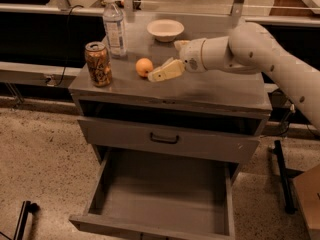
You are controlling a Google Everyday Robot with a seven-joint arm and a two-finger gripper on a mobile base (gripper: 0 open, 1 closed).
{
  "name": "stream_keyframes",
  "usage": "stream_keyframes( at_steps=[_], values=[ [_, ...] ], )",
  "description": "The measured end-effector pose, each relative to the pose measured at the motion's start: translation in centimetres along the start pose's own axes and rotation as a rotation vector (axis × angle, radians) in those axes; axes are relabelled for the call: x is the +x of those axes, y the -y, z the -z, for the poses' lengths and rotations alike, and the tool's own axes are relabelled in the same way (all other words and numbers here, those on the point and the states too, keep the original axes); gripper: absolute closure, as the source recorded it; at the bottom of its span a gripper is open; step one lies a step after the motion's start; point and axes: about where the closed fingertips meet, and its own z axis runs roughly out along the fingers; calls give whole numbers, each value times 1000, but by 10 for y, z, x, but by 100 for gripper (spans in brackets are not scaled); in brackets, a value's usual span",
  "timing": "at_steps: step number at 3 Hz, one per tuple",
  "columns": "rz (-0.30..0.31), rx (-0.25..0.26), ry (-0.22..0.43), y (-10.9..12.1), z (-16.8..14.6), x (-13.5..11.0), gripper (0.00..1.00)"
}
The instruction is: Place orange into middle drawer
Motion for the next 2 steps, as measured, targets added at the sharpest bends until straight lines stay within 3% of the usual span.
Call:
stream_keyframes(
  at_steps=[2],
  values=[
    [-23, -25, 49, 3, -40, 6, 0]
  ],
)
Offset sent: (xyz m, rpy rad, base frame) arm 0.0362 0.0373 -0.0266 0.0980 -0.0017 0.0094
